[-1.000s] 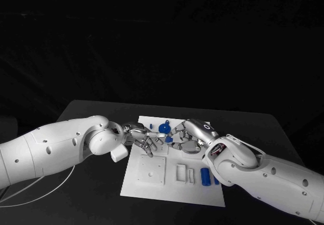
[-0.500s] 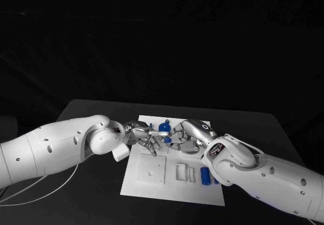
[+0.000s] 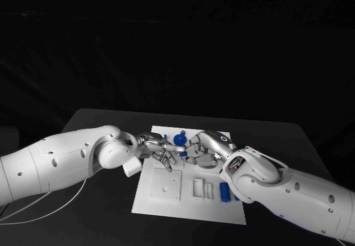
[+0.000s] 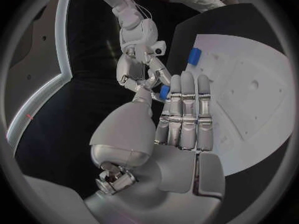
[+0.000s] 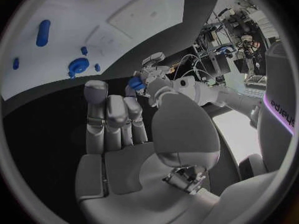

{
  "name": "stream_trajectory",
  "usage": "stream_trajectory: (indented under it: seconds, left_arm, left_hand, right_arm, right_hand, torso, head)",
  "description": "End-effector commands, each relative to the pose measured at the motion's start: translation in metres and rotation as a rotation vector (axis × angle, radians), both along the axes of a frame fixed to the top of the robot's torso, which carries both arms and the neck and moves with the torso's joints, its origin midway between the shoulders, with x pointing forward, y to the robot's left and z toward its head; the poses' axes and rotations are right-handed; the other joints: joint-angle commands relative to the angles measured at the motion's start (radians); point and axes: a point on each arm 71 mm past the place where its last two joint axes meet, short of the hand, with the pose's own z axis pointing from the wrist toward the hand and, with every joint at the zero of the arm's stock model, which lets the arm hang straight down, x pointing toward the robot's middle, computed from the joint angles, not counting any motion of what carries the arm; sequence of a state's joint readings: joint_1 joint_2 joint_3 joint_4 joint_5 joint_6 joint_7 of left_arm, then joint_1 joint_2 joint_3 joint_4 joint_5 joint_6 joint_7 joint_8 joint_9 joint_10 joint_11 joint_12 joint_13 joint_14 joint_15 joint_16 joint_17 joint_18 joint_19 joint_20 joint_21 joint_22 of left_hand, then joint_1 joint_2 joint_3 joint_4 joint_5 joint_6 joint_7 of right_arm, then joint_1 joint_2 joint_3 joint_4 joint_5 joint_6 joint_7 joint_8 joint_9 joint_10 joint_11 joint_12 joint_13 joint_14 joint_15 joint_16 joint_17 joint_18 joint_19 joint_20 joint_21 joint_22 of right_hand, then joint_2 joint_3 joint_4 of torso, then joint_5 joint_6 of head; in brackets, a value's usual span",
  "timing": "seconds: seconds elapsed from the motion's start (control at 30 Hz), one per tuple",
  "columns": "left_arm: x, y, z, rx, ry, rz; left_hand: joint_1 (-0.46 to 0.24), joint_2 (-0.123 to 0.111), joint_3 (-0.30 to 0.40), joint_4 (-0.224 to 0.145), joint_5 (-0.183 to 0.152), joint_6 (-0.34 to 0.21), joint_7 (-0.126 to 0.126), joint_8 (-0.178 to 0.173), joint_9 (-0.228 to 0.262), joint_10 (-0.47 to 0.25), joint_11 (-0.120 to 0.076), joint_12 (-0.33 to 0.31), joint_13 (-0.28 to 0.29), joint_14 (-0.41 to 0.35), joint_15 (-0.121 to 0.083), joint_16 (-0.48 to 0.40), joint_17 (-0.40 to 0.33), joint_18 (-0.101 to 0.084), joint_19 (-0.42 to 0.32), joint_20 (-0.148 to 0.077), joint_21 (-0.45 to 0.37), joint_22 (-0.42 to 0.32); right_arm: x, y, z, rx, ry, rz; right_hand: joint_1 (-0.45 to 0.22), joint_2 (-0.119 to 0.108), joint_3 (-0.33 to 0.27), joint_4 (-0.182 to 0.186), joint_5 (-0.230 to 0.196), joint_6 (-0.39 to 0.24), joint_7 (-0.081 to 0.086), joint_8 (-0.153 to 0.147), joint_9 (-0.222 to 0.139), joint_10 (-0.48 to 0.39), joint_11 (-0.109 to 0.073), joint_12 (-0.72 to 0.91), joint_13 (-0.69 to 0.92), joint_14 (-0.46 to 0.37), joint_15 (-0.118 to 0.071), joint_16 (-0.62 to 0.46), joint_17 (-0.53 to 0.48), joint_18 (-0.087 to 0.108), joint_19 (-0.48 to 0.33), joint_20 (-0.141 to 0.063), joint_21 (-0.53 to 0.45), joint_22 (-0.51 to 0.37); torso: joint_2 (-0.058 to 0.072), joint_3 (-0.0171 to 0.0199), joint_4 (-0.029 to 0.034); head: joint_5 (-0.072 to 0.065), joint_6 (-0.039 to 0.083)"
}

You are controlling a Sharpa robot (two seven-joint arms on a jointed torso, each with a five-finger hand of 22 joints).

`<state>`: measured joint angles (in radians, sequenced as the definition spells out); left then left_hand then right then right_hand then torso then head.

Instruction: Assemble the parts on the task board

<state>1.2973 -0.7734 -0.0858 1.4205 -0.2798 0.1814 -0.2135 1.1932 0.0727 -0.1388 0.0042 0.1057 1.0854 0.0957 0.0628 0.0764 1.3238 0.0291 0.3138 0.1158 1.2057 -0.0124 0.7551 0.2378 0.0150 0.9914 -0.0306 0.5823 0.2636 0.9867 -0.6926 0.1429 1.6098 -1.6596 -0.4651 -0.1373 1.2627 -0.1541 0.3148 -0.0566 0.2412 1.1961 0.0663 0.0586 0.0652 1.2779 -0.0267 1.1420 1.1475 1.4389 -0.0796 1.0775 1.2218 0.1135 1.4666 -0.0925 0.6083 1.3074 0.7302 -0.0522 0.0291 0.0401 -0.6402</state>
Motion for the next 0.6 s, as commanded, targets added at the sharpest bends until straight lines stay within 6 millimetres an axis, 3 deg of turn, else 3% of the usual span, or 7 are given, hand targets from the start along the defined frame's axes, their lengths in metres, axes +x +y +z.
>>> stream_trajectory:
  seconds: [0.03, 0.23, 0.6]
  left_arm:
    - [-0.0018, -0.0049, 0.0018, -0.016, 0.001, -0.028]
    - [-0.0011, -0.005, 0.0018, -0.014, -0.003, -0.022]
    - [0.0007, -0.0041, 0.0019, -0.011, -0.005, -0.007]
  left_hand:
    - [-0.001, 0.014, 0.0, -0.009, 0.023, 0.009, -0.001, 0.003, 0.001, -0.005, -0.005, 0.008, 0.002, -0.004, -0.002, 0.007, -0.002, -0.015, -0.008, -0.001, 0.005, 0.001]
    - [0.009, 0.031, -0.005, -0.028, 0.08, 0.031, -0.008, 0.004, 0.003, -0.004, -0.009, 0.011, 0.001, -0.003, -0.005, 0.014, -0.001, -0.015, -0.008, -0.003, 0.011, 0.003]
    - [0.037, 0.07, 0.005, -0.059, 0.119, 0.057, -0.018, 0.006, 0.005, 0.001, -0.015, 0.009, -0.002, -0.001, -0.009, 0.021, 0.0, -0.015, -0.008, -0.007, 0.019, 0.005]
  right_arm:
    - [-0.0017, 0.0023, -0.0002, -0.005, -0.001, 0.019]
    - [-0.0027, 0.0032, 0.0, -0.003, 0.0, 0.025]
    - [-0.0042, 0.0042, -0.0001, 0.0, 0.003, 0.033]
  right_hand:
    - [0.005, 0.002, -0.005, 0.0, 0.004, 0.002, -0.001, 0.003, -0.001, 0.007, 0.003, -0.002, 0.001, 0.005, -0.001, -0.003, 0.001, -0.011, 0.049, -0.007, 0.004, 0.032]
    - [0.005, 0.001, -0.006, 0.0, 0.005, 0.002, -0.001, 0.004, -0.001, 0.006, 0.004, -0.003, 0.001, 0.005, 0.0, -0.005, 0.001, -0.011, 0.049, -0.007, 0.006, 0.032]
    - [0.004, 0.001, -0.007, 0.0, 0.005, 0.002, -0.001, 0.003, -0.001, 0.007, 0.004, -0.003, 0.002, 0.005, 0.0, -0.004, 0.002, -0.011, 0.049, -0.007, 0.005, 0.031]
  torso:
    - [0.0, 0.0001, -0.0002]
    - [0.0, 0.0004, -0.0001]
    - [0.0, -0.0002, 0.0001]
  head:
    - [0.0, 0.001]
    - [0.0, -0.001]
    - [0.0, -0.005]
